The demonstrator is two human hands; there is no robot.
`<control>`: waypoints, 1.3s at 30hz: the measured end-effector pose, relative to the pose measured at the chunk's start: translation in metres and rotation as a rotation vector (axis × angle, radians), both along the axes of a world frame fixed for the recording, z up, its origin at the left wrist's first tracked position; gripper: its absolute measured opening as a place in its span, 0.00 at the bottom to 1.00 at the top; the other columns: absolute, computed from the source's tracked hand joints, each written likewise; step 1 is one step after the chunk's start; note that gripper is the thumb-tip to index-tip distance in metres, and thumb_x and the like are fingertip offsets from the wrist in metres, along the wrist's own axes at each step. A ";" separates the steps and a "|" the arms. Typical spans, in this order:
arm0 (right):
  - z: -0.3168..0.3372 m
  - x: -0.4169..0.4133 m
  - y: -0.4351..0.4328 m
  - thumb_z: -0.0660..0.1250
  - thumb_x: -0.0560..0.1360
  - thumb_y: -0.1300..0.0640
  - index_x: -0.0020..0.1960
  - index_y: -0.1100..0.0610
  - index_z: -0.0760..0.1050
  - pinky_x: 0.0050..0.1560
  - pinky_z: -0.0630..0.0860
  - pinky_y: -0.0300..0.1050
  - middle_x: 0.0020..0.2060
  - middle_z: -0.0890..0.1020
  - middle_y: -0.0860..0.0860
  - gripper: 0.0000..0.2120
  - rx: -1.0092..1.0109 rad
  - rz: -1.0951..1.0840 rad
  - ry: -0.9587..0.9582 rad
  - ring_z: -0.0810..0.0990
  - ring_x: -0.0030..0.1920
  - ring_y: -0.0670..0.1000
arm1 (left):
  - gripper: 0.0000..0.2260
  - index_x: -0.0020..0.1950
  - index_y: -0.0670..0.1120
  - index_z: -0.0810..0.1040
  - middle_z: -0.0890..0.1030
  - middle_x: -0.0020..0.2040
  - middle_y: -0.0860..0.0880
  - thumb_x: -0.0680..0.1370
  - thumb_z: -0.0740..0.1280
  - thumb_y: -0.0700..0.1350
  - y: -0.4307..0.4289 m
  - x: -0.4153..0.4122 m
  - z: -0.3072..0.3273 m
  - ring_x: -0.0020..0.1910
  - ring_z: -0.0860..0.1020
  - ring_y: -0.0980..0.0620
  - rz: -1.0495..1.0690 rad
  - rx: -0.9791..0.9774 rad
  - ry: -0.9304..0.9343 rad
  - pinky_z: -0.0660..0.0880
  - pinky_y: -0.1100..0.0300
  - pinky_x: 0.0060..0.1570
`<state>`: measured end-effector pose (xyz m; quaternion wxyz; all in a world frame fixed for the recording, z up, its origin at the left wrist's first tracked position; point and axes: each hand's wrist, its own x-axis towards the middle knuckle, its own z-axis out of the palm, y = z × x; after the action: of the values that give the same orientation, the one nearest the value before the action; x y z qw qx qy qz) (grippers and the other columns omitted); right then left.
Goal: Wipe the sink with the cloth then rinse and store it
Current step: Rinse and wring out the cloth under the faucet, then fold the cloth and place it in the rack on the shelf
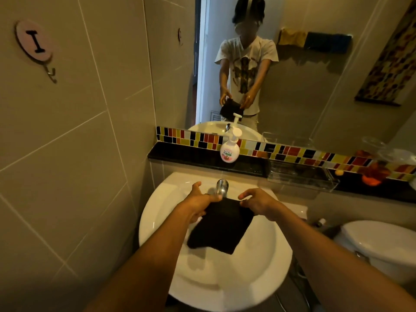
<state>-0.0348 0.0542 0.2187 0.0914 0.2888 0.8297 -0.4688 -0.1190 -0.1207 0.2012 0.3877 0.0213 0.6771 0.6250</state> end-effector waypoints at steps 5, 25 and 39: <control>-0.018 0.004 0.001 0.57 0.80 0.58 0.57 0.56 0.73 0.50 0.79 0.55 0.54 0.77 0.59 0.08 0.086 -0.029 0.021 0.76 0.48 0.57 | 0.37 0.76 0.49 0.59 0.69 0.71 0.39 0.71 0.72 0.32 -0.009 0.009 -0.012 0.65 0.74 0.41 -0.147 -0.118 -0.012 0.73 0.50 0.63; -0.024 0.023 0.033 0.70 0.73 0.57 0.60 0.56 0.79 0.64 0.71 0.50 0.57 0.81 0.53 0.15 0.277 0.285 -0.174 0.76 0.59 0.55 | 0.22 0.61 0.40 0.74 0.79 0.53 0.44 0.70 0.75 0.44 0.032 0.008 -0.008 0.49 0.78 0.51 -0.329 -0.336 -0.044 0.75 0.59 0.53; 0.012 0.051 0.104 0.63 0.78 0.56 0.58 0.54 0.77 0.51 0.69 0.41 0.53 0.79 0.51 0.10 0.446 0.218 -0.224 0.75 0.54 0.51 | 0.10 0.58 0.43 0.80 0.81 0.56 0.42 0.79 0.64 0.43 0.126 0.019 0.007 0.54 0.79 0.45 -0.765 -0.522 0.943 0.76 0.52 0.56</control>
<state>0.0164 0.1578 0.2308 0.1668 0.2607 0.9235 -0.2267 -0.1005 0.0055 0.2085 0.2368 0.4372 0.8483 0.1820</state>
